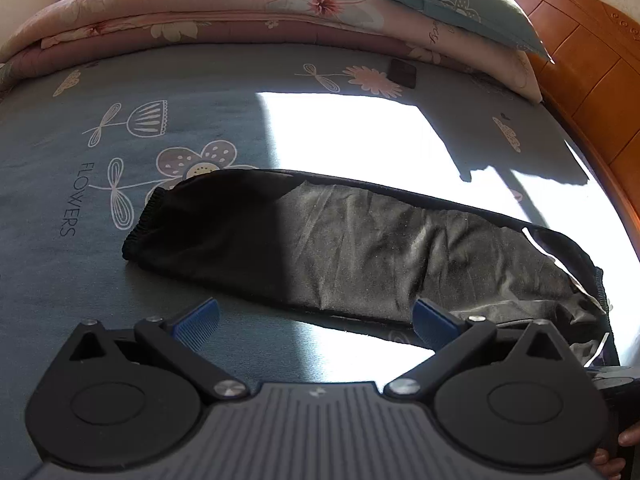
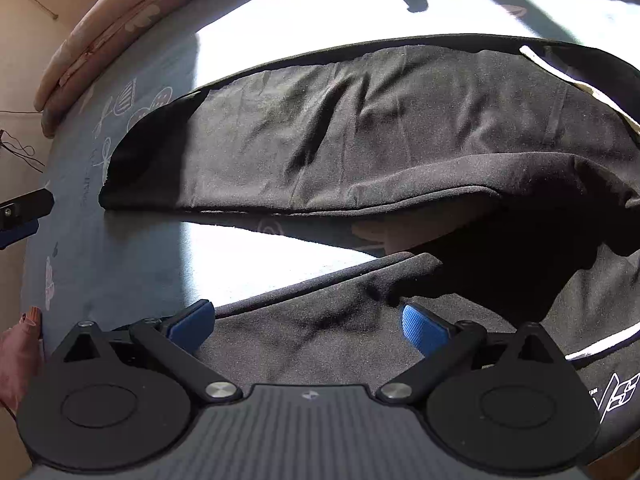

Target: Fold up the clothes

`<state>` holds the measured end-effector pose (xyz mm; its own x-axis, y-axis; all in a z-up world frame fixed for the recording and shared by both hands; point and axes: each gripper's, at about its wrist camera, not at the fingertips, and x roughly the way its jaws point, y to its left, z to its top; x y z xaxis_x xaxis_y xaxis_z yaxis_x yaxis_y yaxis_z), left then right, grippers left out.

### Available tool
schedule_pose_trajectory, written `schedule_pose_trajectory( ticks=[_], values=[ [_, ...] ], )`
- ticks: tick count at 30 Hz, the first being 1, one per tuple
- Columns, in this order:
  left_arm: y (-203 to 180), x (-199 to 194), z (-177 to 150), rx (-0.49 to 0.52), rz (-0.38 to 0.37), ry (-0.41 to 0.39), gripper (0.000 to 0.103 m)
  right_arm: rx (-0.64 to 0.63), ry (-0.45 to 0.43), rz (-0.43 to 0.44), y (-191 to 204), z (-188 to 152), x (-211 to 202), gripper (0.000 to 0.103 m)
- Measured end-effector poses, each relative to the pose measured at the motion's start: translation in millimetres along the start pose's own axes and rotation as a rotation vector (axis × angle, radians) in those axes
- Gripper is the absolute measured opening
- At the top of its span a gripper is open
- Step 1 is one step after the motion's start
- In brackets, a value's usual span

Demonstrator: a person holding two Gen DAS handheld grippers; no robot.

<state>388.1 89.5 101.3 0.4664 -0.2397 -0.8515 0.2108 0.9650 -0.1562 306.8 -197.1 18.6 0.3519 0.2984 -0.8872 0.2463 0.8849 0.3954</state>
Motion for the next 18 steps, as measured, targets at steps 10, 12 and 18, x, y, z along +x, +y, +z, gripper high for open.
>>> schedule_pose_trajectory(
  ticks=[10, 12, 18],
  values=[
    [80, 68, 48, 0.001, 0.178, -0.069, 0.068, 0.052, 0.052, 0.016, -5, -34, 23, 0.102],
    [113, 80, 61, -0.037, 0.221, -0.119, 0.067, 0.044, 0.041, -0.001, 0, -38, 23, 0.102],
    [173, 130, 86, 0.001, 0.25, -0.133, 0.046, 0.067, 0.036, -0.02, 16, -39, 33, 0.102]
  ],
)
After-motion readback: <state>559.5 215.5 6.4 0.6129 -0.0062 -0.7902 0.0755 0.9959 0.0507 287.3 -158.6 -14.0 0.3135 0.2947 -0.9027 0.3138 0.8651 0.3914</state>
